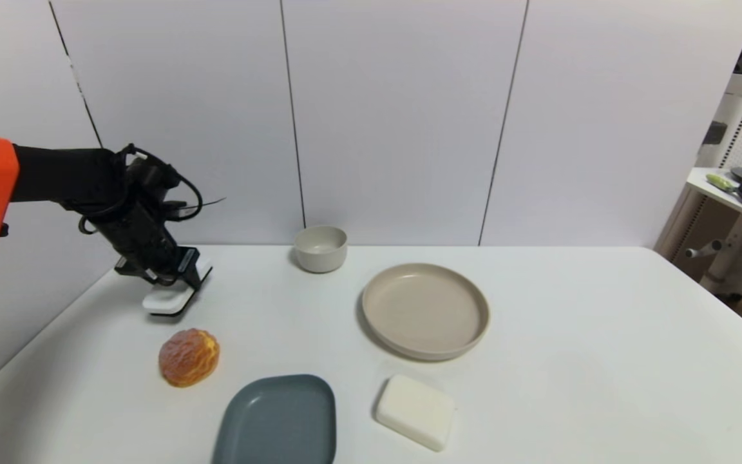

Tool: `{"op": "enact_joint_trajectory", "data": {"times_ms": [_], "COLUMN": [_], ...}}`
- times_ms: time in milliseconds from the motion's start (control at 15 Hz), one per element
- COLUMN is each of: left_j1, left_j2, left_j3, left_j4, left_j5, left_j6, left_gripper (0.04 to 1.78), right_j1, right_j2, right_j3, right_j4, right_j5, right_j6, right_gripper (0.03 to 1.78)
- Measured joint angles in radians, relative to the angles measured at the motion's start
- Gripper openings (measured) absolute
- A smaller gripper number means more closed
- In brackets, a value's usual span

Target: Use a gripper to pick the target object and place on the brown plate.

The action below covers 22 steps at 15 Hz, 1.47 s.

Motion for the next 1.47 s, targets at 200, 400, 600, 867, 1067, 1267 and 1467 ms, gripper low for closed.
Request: {"op": "enact_joint_trajectory", "data": {"times_ms": [200, 400, 600, 867, 1067, 1267, 1467], "left_j1": [-0.149, -0.373, -0.567, -0.681, -0.705, -0.711, -0.711], "left_j2": [-0.079, -0.128, -0.114, -0.001, 0.097, 0.163, 0.184], "left_j3": [-0.010, -0.026, -0.068, -0.117, -0.152, -0.164, -0.166], "left_j4": [-0.006, -0.010, -0.041, -0.233, -0.341, -0.391, -0.388], "left_j5": [-0.077, -0.091, -0.092, -0.089, -0.089, -0.089, -0.089], "left_j6": [0.000, 0.000, 0.003, 0.003, 0.004, 0.004, 0.005], "left_gripper": [1.01, 1.01, 1.01, 1.01, 1.01, 1.01, 1.24], "right_j1": [0.000, 0.000, 0.000, 0.000, 0.000, 0.000, 0.000], "right_j2": [0.000, 0.000, 0.000, 0.000, 0.000, 0.000, 0.000], "right_j3": [0.000, 0.000, 0.000, 0.000, 0.000, 0.000, 0.000], "right_j4": [0.000, 0.000, 0.000, 0.000, 0.000, 0.000, 0.000], "right_j5": [0.000, 0.000, 0.000, 0.000, 0.000, 0.000, 0.000], "right_j6": [0.000, 0.000, 0.000, 0.000, 0.000, 0.000, 0.000], "right_gripper": [1.69, 1.69, 1.69, 1.69, 1.69, 1.69, 1.69]}}
